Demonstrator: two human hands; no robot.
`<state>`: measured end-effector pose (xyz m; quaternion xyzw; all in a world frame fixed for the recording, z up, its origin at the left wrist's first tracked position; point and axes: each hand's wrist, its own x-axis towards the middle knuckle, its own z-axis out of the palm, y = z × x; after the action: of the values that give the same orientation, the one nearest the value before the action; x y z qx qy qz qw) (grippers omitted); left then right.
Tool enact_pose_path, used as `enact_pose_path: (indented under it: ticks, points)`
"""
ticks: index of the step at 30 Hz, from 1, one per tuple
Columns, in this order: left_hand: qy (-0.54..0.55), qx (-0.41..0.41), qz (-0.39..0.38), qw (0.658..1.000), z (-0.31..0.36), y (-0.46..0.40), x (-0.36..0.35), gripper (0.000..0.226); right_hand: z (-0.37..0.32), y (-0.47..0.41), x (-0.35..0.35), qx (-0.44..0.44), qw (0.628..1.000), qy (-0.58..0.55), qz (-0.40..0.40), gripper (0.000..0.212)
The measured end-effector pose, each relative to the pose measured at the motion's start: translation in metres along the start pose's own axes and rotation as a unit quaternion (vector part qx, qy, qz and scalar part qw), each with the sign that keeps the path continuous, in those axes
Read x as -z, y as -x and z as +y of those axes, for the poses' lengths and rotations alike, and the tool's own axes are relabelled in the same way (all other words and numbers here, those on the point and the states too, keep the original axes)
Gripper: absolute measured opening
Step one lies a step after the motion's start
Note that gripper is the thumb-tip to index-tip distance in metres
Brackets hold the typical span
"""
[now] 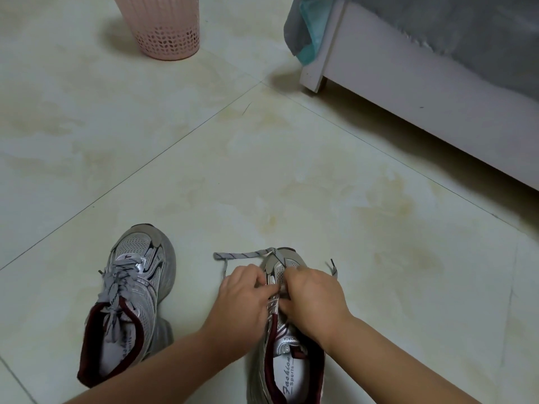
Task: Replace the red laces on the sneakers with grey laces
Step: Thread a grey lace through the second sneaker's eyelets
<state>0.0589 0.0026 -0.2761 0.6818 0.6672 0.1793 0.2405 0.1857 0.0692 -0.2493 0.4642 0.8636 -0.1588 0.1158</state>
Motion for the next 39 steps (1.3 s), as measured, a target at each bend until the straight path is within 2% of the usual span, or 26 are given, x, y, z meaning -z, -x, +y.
enact_pose_path:
  ticks: [2,5,8,12,16,19,23,27,30,32,34,37,39]
  points:
    - [-0.002,0.028,-0.032,0.999,-0.002,0.003,-0.002,0.052,-0.004,-0.001,0.001,0.010,1.000,0.024,-0.011,0.018]
    - [-0.001,0.052,-0.051,0.997,-0.001,0.002,0.002,0.051,-0.010,-0.004,-0.001,0.034,0.997,0.064,-0.032,0.024]
    - [-0.008,0.039,-0.076,0.996,0.001,0.005,0.005,0.056,-0.012,-0.004,0.000,0.078,0.992,0.095,-0.040,0.026]
    - [0.008,0.047,-0.149,0.988,0.006,0.011,0.012,0.083,-0.012,-0.003,0.004,0.125,0.986,0.104,-0.045,0.027]
    - [-0.022,0.071,-0.224,0.972,0.014,0.018,0.011,0.110,-0.013,0.000,0.003,0.160,0.980,0.107,-0.047,0.027]
    - [-0.065,0.114,-0.176,0.976,0.025,0.025,0.003,0.100,-0.012,0.001,0.004,0.178,0.977,0.109,-0.043,0.028]
    - [-0.054,0.204,-0.103,0.972,0.043,0.030,-0.008,0.079,-0.003,0.001,0.007,0.158,0.985,0.069,-0.019,0.025]
    - [0.011,0.275,-0.098,0.956,0.047,0.033,-0.010,0.068,0.002,0.007,0.013,0.121,0.993,0.000,-0.009,0.012]
    - [0.106,0.322,-0.087,0.937,0.052,0.034,-0.011,0.065,0.003,0.023,0.029,0.099,0.989,-0.109,-0.004,0.014]
    - [0.178,0.365,-0.076,0.911,0.055,0.034,-0.013,0.057,0.002,0.037,0.049,0.058,0.967,-0.249,-0.010,0.016]
    - [0.214,0.389,-0.061,0.894,0.057,0.035,-0.015,0.047,0.003,0.052,0.073,0.026,0.919,-0.394,-0.003,0.023]
    - [0.209,0.398,-0.037,0.892,0.057,0.035,-0.015,0.037,0.003,0.073,0.110,0.037,0.843,-0.536,0.001,0.036]
    - [0.216,0.402,-0.033,0.889,0.056,0.035,-0.015,0.036,0.002,0.085,0.136,0.063,0.794,-0.605,0.016,0.030]
